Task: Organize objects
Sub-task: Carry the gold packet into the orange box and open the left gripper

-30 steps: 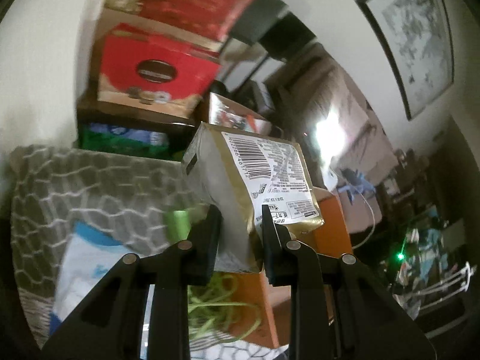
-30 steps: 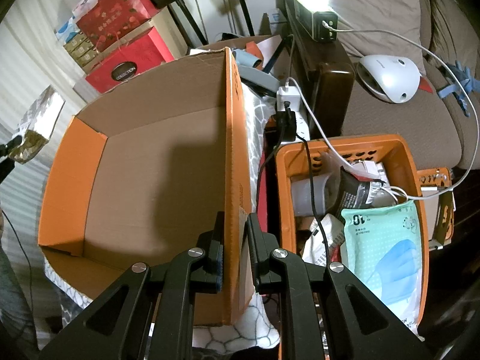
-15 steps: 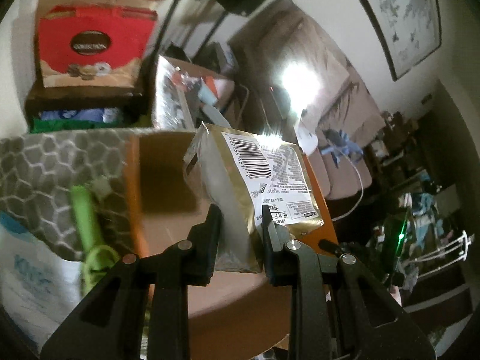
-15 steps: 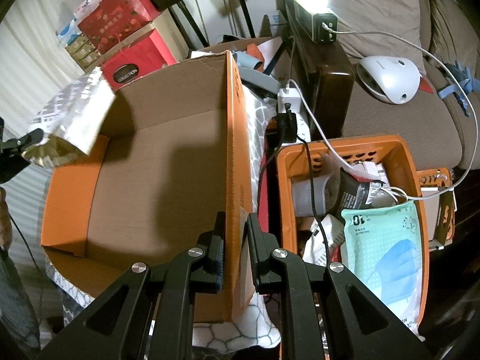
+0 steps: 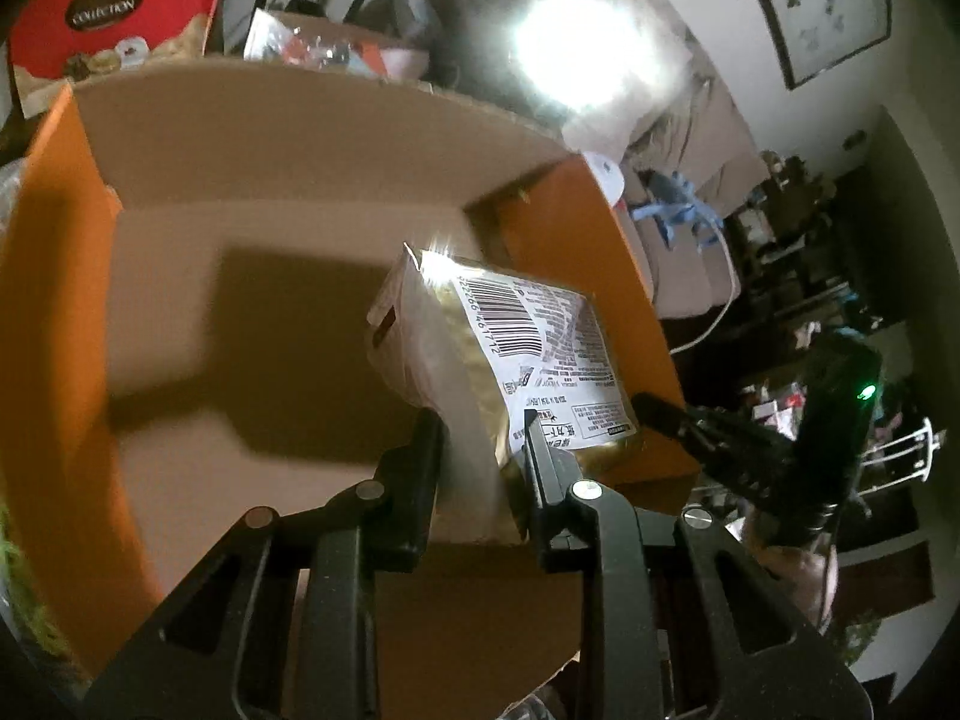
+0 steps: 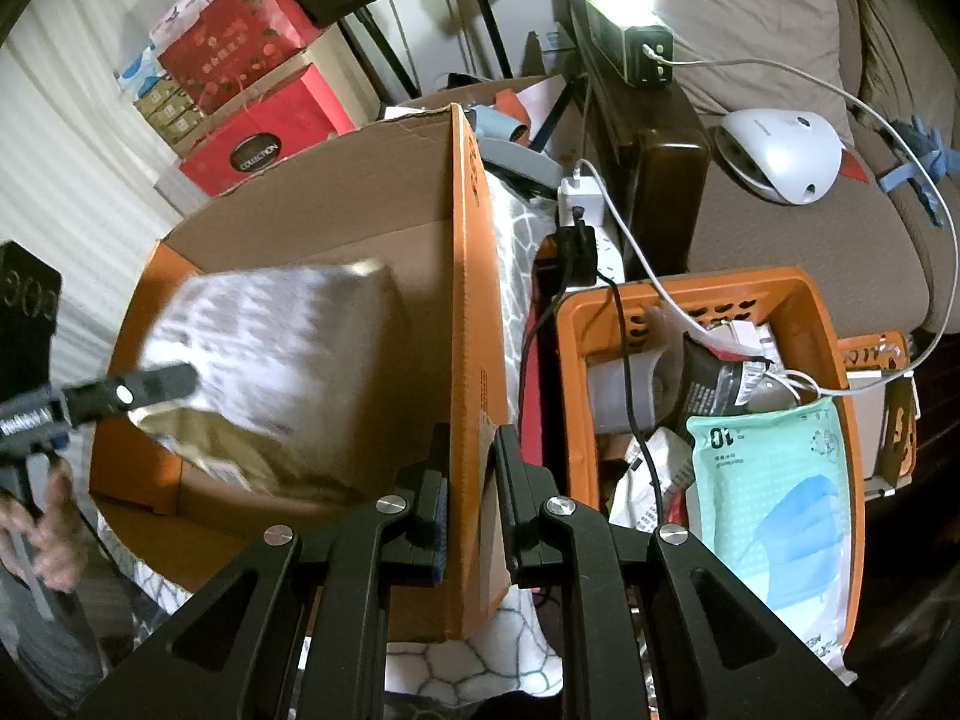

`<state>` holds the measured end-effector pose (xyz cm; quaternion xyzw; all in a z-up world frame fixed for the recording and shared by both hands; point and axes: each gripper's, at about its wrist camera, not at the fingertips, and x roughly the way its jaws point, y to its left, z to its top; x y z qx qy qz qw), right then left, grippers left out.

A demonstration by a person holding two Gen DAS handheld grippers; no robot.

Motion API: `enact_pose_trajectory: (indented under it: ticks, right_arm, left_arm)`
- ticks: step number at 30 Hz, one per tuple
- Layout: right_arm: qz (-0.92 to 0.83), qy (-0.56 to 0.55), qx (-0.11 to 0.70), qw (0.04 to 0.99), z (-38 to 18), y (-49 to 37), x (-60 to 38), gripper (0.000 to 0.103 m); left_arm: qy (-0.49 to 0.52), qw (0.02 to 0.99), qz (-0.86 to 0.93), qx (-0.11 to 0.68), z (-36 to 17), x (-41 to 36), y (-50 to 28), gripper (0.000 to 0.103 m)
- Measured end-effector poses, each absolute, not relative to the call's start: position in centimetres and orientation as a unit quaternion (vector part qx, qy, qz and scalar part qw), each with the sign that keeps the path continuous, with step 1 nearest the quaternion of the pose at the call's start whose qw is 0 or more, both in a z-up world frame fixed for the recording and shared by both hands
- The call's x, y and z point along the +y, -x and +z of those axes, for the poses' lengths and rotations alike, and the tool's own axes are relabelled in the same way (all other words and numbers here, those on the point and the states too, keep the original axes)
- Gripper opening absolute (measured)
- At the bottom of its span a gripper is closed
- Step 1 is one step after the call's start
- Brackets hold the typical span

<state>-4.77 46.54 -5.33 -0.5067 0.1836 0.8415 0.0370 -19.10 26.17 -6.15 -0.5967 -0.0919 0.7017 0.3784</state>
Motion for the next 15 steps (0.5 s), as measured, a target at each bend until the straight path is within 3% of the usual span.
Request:
enact_pose_trajectory:
  ticks: [15]
  right_arm:
    - [0.842, 0.507, 0.182, 0.038, -5.3, 4.7, 46.5, 0.014]
  left_arm:
    - [0.618, 0.365, 0.69, -0.093, -8.1, 27.4, 16.3, 0.024]
